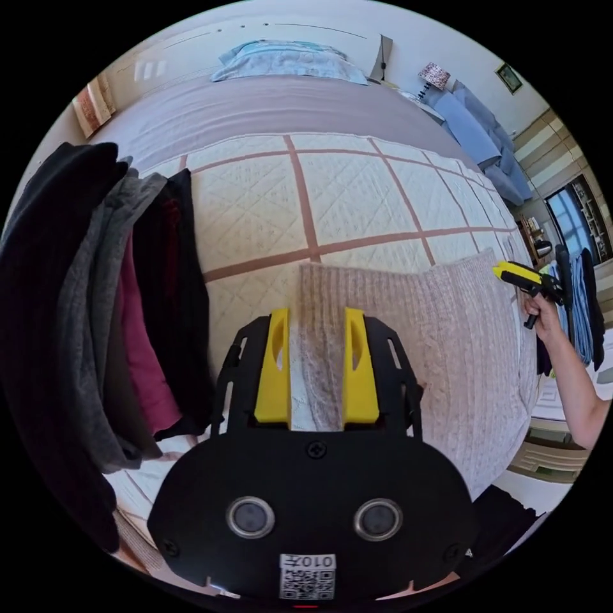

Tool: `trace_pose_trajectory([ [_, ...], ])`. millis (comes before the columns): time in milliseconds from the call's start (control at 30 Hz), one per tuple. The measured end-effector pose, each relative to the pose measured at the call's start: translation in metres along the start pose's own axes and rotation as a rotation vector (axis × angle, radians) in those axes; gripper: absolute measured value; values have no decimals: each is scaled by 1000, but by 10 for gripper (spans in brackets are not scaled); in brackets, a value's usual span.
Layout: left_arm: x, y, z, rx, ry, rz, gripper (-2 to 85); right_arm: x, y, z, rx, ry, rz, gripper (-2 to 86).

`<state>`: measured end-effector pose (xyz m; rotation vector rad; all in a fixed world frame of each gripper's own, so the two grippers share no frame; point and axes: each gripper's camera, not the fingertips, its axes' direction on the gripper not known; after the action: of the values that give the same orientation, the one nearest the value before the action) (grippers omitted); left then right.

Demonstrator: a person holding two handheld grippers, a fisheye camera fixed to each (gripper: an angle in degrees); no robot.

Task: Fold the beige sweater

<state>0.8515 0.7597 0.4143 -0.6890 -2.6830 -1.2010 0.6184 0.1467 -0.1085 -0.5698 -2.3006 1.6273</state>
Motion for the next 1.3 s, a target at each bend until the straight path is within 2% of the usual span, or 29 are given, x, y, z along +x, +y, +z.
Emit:
trace_pose_trajectory([
  [100,22,-2,-9,61,68,79,22,-11,6,-9,23,-39,-27,47],
  [167,30,1,-25,126,82,79,12,-18,9,-28,68,12,-34,44],
  [233,34,10,-56,240,20,42,5,-21,8,-45,116,59,-64,42],
  [300,31,13,-70,269,-29,11,3,-20,1,-49,109,76,-90,42],
  [467,44,-2,-39,144,-140,15,5,-16,-18,3,-24,4,-74,41],
  [600,96,-22,5,7,-336,168,17,-23,-16,9,4,35,-89,40],
  [700,115,-30,25,-40,-382,193,41,-26,-9,9,30,32,-95,43],
  [833,131,-29,8,-26,-349,164,76,-30,13,-19,86,18,-112,70],
  [933,165,-1,-30,99,-394,187,86,-32,45,-56,132,204,-55,110],
  [1033,204,40,-54,190,-297,185,90,-20,78,-64,67,373,73,142],
  [1200,271,109,-33,121,-119,231,88,3,102,-15,-159,219,169,134],
  [1300,312,143,-9,-14,10,281,88,0,110,7,-201,131,194,64],
])
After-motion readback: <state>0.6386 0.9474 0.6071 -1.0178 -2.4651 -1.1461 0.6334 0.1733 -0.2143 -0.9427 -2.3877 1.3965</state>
